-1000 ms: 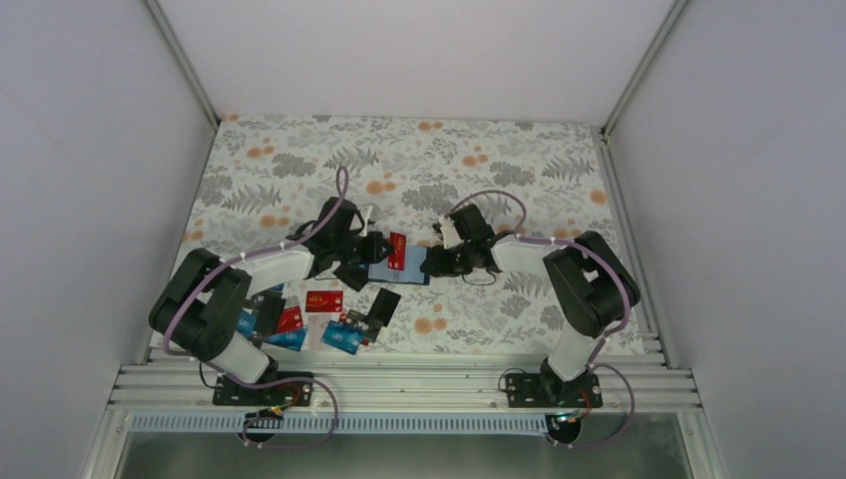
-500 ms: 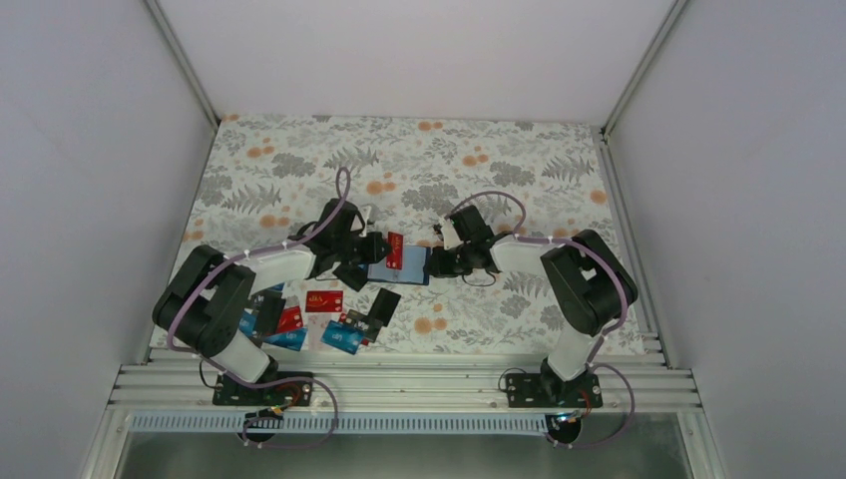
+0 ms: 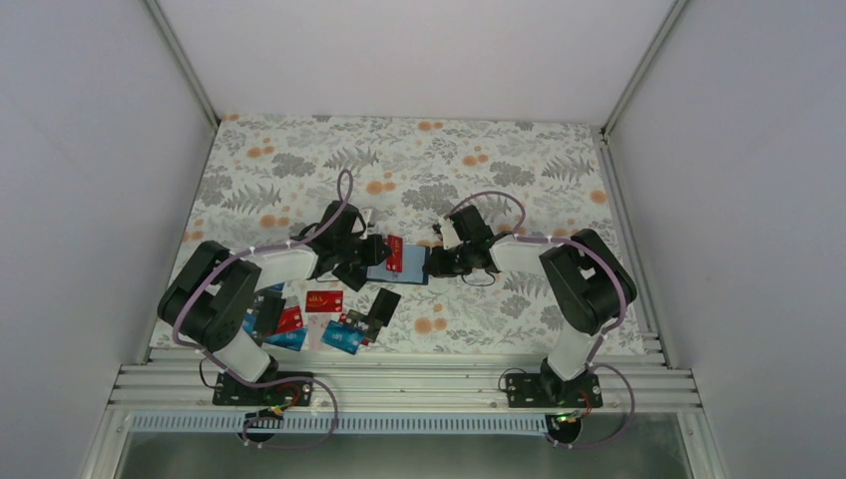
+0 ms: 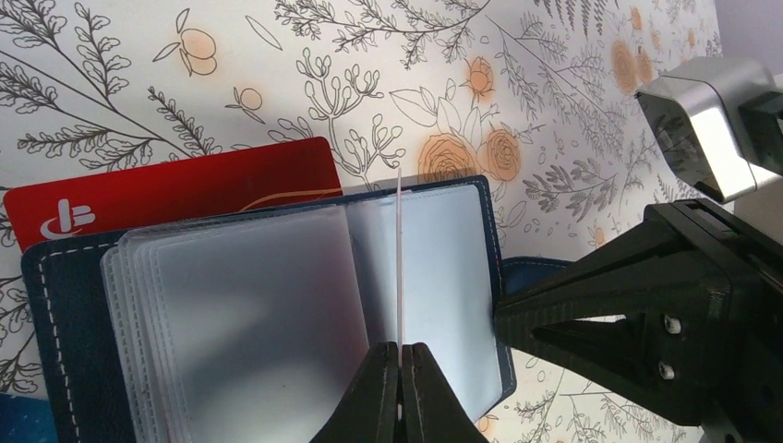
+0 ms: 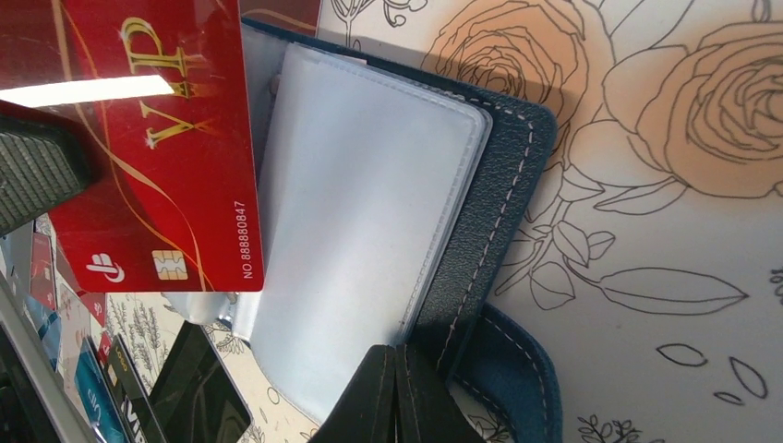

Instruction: Put the credit cards into the card holder

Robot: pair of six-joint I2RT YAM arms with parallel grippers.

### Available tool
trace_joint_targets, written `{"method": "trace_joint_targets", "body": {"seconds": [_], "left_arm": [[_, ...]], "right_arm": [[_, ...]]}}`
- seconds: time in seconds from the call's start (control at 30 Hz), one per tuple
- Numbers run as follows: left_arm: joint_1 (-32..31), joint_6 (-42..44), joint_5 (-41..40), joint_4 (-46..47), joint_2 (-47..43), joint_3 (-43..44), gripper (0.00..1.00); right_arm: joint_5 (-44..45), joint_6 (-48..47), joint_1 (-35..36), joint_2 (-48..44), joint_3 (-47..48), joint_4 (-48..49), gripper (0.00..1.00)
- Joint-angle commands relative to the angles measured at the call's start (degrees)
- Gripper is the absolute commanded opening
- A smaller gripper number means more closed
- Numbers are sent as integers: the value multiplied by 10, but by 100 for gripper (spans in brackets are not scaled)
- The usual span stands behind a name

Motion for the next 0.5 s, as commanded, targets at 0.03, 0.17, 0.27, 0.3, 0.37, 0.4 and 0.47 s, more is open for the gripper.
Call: {"method": "trace_joint_targets", "body": {"seconds": [0.03, 0.17, 0.27, 0.3, 0.37, 0.4, 0.47], "left_arm": [[-2, -13, 8, 13, 5, -14, 2], [-2, -36, 18, 20, 3, -25, 3], [-2, -55, 32, 36, 4, -36, 2], [-2, -60, 36, 44, 5, -39, 2], [-2, -69, 45, 57, 8, -46, 2], [-2, -73, 49, 66, 9, -48, 2], [-2, -79, 57, 79, 12, -52, 2]], "right_arm": [[11, -12, 1, 21, -7, 0, 4], [9, -11, 1, 23, -8, 2, 5], [8, -11, 1, 25, -9, 4, 5], [8, -11, 1, 25, -9, 4, 4], [7, -12, 1, 26, -10, 5, 4], [7, -12, 1, 26, -10, 5, 5], [6, -13, 1, 26, -12, 5, 4]]}}
